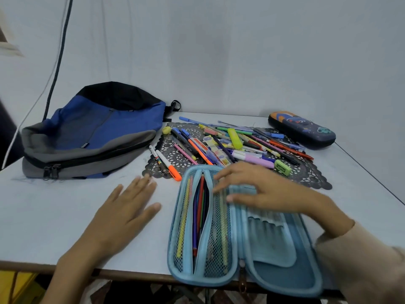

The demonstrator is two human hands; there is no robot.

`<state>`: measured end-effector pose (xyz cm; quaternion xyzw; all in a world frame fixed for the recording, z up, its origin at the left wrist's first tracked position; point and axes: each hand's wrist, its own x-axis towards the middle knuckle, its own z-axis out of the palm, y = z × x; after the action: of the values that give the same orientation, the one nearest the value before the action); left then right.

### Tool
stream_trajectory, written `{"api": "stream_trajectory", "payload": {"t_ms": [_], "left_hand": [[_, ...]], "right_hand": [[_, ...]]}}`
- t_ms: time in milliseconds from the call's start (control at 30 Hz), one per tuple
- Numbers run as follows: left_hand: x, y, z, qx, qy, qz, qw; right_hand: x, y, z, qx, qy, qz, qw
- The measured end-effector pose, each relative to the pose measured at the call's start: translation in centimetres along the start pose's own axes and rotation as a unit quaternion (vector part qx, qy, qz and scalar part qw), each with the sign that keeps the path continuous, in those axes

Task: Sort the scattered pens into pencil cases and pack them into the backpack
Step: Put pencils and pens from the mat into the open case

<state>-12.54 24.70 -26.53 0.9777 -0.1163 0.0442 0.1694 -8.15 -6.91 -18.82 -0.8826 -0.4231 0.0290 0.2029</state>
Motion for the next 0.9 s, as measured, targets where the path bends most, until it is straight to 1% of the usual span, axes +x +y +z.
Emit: {"api": "stream_trajectory", "payload": {"t_ms": [33, 100, 167, 233, 300, 367, 467, 567, 700, 833, 900], "left_hand": [[-0.1, 0.0, 0.1, 0.02, -0.015, -0.004, 1.0], [-0.2, 0.2, 0.2, 0.035, -0.022, -0.003, 0.999], [-0.1, 0.4, 0.2, 0.037, -0.015, -0.003, 0.999], [-0.1, 0.4, 0.2, 0.033, -0.01, -0.002, 0.999], [-0.2, 0.5, 0.1, 0.037, -0.01, -0.003, 0.999], [-0.2, 0.6, 0.0, 0.032, -0.007, -0.004, 0.999], [-0.3, 0.5, 0.0, 0.024, 0.003, -0.001, 1.0], [-0.4, 0.5, 0.0, 0.009, 0.005, 0.0, 1.0], [-0.5, 0.5, 0.0, 0.005, 0.005, -0.003, 1.0], [-0.4, 0.4, 0.1, 0.005, 0.008, -0.001, 1.0], [-0.4, 0.4, 0.0, 0.008, 0.006, -0.002, 1.0]], "right_hand": [[0.5, 0.5, -1.0, -0.001, 0.013, 0.012, 1.0], [1.7, 1.4, -3.2, 0.028, 0.068, 0.038, 0.997], [3.3, 2.5, -5.3, 0.075, 0.13, 0.082, 0.985], [5.3, 3.7, -6.7, 0.104, 0.169, 0.133, 0.971], [7.4, 4.9, -7.3, 0.122, 0.182, 0.166, 0.961], [9.2, 5.5, -7.0, 0.136, 0.176, 0.194, 0.955], [11.5, 5.3, -5.1, 0.125, 0.168, 0.209, 0.955], [13.4, 4.1, -2.3, 0.088, 0.143, 0.193, 0.967], [15.6, 3.7, 1.2, -0.024, 0.083, 0.183, 0.979], [16.4, 3.3, 2.5, -0.14, 0.1, 0.202, 0.964], [16.6, 3.0, 2.6, -0.167, 0.099, 0.206, 0.959]]}}
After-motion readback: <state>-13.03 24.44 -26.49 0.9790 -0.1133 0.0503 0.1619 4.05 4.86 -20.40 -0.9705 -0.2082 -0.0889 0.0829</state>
